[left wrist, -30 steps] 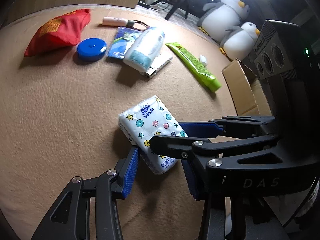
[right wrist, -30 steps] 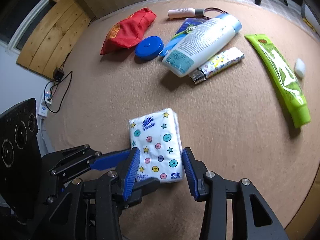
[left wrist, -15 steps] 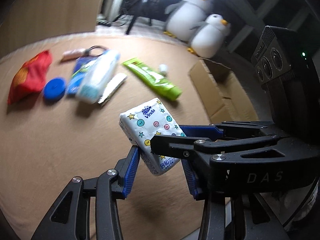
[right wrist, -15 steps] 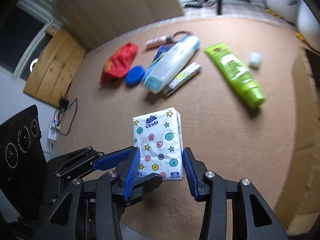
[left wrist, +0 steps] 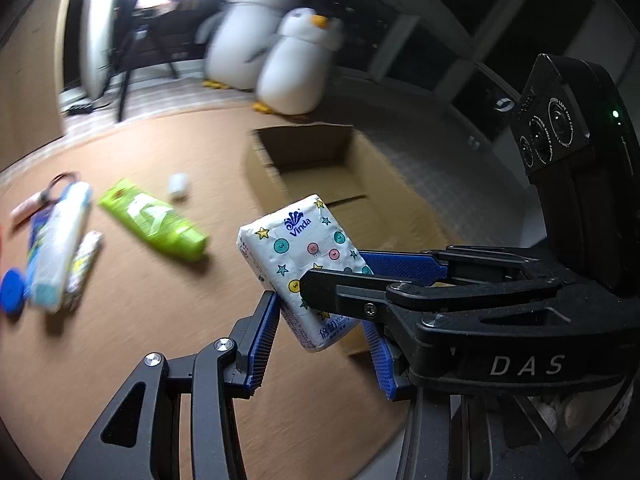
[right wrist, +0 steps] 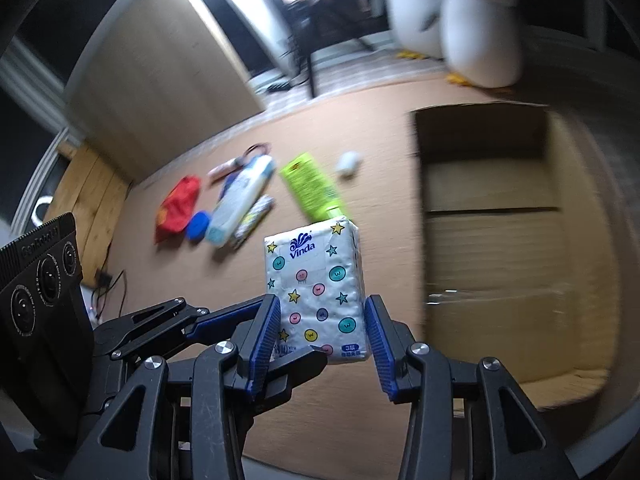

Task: Organize objects
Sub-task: 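Carry the tissue pack with the right tool and drop it into the box, then move the left tool to the blue tape measure while the right tool approaches the lighter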

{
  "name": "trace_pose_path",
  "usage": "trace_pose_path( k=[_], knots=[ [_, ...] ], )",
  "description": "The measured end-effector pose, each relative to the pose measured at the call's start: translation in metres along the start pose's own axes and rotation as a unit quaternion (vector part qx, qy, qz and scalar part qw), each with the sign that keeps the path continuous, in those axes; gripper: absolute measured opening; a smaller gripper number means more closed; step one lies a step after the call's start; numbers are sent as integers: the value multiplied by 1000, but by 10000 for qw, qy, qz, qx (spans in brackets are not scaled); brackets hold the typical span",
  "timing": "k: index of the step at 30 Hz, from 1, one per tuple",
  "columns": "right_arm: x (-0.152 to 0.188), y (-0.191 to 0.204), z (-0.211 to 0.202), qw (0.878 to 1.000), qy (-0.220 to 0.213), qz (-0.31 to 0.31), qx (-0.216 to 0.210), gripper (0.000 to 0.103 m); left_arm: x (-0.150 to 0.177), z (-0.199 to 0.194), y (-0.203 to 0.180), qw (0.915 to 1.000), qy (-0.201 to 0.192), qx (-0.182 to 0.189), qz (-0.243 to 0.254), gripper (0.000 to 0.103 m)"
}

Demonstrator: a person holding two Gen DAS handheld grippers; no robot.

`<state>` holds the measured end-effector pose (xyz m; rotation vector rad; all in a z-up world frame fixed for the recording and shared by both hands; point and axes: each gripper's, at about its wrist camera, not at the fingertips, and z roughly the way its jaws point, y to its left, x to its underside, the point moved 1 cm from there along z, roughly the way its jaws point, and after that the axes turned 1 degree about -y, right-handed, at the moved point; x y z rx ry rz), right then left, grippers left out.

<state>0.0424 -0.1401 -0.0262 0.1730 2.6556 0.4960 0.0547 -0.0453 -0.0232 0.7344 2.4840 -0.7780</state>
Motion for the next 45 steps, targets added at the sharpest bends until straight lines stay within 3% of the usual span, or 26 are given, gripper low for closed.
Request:
trace_pose_path(
  k=[11, 20, 34, 45],
  knots=[
    [8, -67, -25, 9970, -220, 619, 406, 41, -19, 61, -46, 9981, 340, 395, 336, 46],
    [7, -71, -26, 9962, -215, 596, 592, 43, -20, 69, -48, 9976, 481, 317, 388, 51],
    [7, -42, -18, 9973, -251, 480, 500, 47, -1, 19, 8, 9997, 225, -63, -42, 51],
    [4, 11, 14, 9994, -60, 166, 310, 47, 28, -38, 97, 9952, 42, -660, -717, 51]
  ],
)
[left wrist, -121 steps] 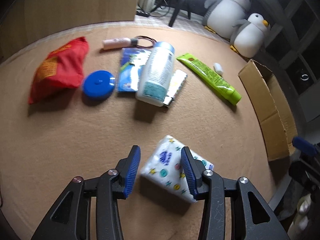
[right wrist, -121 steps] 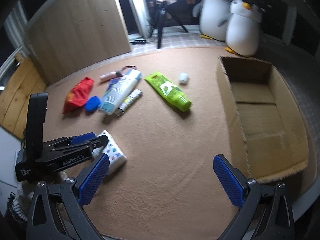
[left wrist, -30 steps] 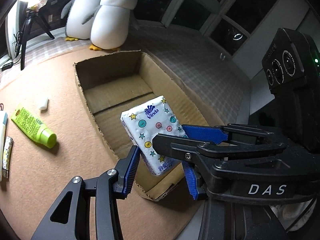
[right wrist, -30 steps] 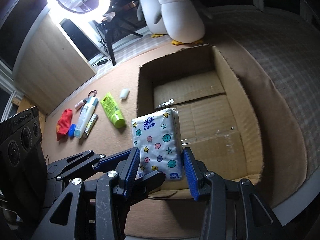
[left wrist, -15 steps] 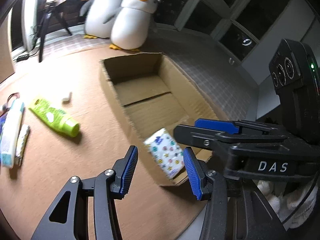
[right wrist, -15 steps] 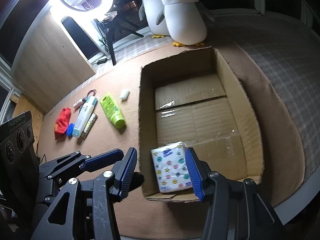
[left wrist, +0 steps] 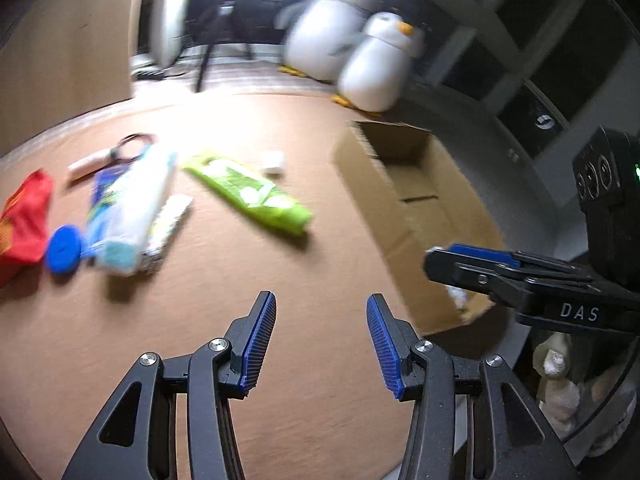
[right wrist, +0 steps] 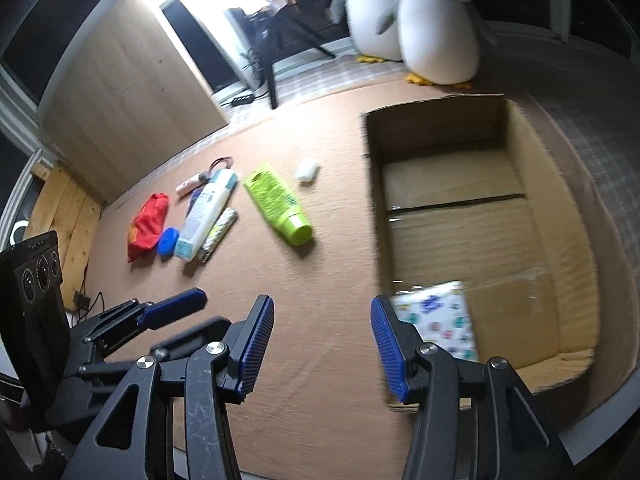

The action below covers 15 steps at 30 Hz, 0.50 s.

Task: Organize objects
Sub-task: 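Move the left tool to the blue tape measure while the right tool approaches the lighter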

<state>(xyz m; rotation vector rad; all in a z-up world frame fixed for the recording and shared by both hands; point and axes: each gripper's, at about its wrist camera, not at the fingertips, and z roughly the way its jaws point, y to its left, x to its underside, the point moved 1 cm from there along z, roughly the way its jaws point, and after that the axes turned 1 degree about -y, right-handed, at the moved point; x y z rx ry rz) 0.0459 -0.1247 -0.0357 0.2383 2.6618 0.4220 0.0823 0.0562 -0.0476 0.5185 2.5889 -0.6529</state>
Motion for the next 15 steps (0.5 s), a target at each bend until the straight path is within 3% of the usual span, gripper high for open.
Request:
trace_pose_path(
  k=[7, 12, 15],
  knots=[
    [-9, 38, 29, 9997, 110, -212, -43, 47, 2, -27, 76, 9981, -91, -338, -508, 54],
    [-20, 59, 56, 9992, 211, -326, 14, 47, -8, -41, 125, 9950, -204, -717, -668, 71],
    [-30, 69, 76, 9987, 317, -401, 61, 47, -17, -43, 155, 9920, -215, -904, -857, 74]
  ],
)
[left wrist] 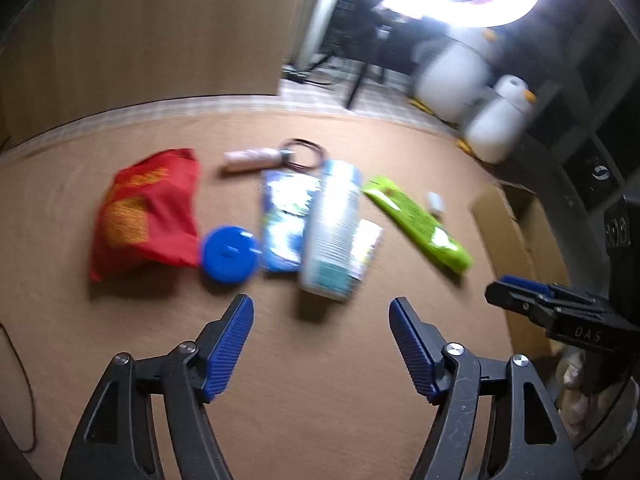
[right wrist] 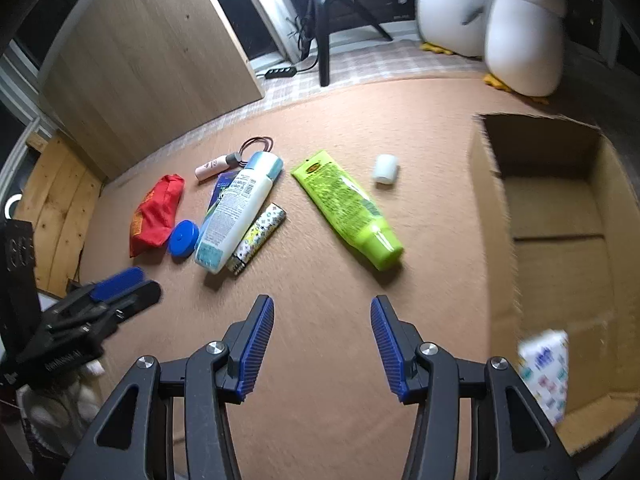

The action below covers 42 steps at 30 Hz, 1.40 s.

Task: Organize objects
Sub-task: 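Move the left tool to the blue tape measure while the right tool approaches the lighter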

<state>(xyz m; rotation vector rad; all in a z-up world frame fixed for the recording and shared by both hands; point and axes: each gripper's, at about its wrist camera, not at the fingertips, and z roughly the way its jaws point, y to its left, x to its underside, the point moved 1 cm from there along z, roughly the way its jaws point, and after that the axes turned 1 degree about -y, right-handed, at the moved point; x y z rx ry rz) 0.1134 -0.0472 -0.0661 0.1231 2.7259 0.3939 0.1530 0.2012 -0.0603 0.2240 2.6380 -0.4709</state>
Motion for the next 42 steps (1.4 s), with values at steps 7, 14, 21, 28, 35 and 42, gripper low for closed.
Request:
trace_pose_path(
  k=[7, 14, 21, 28, 35, 42],
  knots=[
    [-29, 14, 48, 9996, 264, 119, 36, 47, -23, 22, 31, 9998, 21, -126, -172, 74],
    [-53, 17, 90, 9976, 481, 486, 78, 47, -40, 46, 36, 9998, 79, -140, -84, 67],
    [-68, 23, 108, 9970, 530, 541, 141, 47, -50, 65, 35, 9996, 190, -180, 77, 57],
    [-74, 36, 116, 9976, 556, 331, 255, 47, -54, 81, 32, 9992, 308, -190, 178, 51],
    [-73, 53, 122, 9962, 579, -156, 638, 47, -58, 92, 37, 9990, 380, -213, 131, 48],
    [-56, 64, 120, 9922, 571, -720, 847, 47, -48, 95, 41, 9987, 428, -229, 182, 40]
  ],
)
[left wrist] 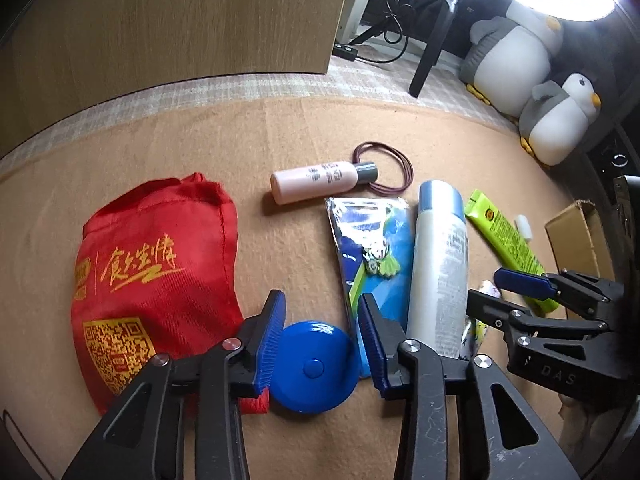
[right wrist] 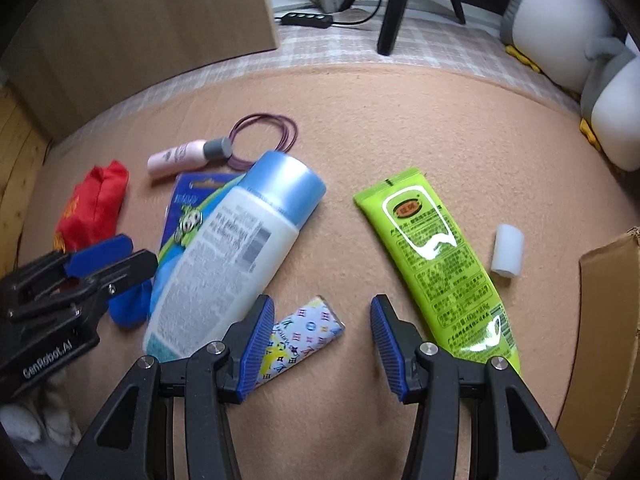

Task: Organize objects
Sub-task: 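Move the left tool to the blue tape measure while the right tool approaches the lighter, then grasp the blue tape measure with the left tool while the right tool grasps the lighter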

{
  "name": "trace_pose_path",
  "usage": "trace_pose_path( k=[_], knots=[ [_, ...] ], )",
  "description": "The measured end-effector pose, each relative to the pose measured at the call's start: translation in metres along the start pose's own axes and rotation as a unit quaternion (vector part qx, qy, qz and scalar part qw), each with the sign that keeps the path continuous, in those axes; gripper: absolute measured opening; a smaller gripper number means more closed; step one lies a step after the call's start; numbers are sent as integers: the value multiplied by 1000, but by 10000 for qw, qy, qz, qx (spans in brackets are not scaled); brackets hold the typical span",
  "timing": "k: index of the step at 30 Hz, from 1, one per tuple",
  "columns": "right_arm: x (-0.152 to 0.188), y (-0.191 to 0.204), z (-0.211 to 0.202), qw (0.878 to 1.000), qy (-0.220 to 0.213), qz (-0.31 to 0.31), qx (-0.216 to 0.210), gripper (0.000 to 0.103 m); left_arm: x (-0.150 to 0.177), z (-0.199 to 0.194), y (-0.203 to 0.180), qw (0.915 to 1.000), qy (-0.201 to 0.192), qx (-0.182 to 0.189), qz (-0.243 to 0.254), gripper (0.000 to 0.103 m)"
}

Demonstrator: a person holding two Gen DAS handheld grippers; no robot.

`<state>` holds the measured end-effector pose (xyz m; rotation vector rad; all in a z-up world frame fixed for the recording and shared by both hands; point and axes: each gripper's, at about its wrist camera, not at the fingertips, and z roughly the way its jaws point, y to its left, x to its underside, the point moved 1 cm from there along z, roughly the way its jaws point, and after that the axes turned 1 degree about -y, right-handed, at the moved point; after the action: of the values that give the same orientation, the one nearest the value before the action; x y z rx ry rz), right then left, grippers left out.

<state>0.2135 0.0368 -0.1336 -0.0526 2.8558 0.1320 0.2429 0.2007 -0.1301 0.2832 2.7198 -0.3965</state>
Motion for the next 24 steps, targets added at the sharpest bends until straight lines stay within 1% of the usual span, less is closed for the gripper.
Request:
trace_pose_path(
  k=[2, 5, 8, 12, 17, 24],
  knots=[
    [5, 3, -1, 9999, -9, -127, 44, 47, 4, 0, -1, 10000, 26, 48, -1, 39],
    [15, 4, -5, 9995, -4, -293, 68, 47, 12, 0, -3, 10000, 7, 11, 55, 38],
    [24, 2, -7, 9994, 15, -348, 26, 47, 22, -4, -6, 9999, 2, 113, 24, 38],
    [40, -3, -13, 9993, 27, -370, -64, 47, 37, -10, -12, 9999, -21, 97, 116, 38],
    [61, -6, -23, 9990, 64, -385, -236, 47, 64, -20, -19, 9998, -102, 139, 112, 38],
    [91, -7, -34, 9985, 116, -284, -456, 47, 102, -34, -33, 9996, -91, 238, 84, 38]
  ],
)
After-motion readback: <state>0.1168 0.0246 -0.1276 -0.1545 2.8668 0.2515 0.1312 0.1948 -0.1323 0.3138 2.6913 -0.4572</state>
